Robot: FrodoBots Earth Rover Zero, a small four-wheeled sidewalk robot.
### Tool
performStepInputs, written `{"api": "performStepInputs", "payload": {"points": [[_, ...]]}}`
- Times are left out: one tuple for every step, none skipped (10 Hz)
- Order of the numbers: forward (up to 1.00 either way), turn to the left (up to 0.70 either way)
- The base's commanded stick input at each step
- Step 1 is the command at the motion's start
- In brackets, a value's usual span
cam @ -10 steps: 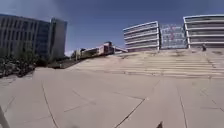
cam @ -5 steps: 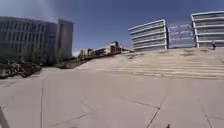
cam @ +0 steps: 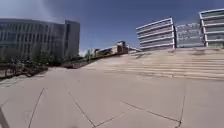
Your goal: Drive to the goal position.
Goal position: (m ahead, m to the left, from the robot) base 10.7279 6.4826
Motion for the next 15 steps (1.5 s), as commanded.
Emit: {"api": "performStepInputs", "payload": {"points": [[0.70,0.13],[0.70,0.13],[0.70,0.13],[0.70,0.13],[0.70,0.13],[0.70,0.13],[0.70,0.13],[0.70,0.13],[0.70,0.13],[0.70,0.13],[0.70,0.12],[0.70,0.12],[0.70,0.11],[0.70,0.08],[0.70,0.01]]}}
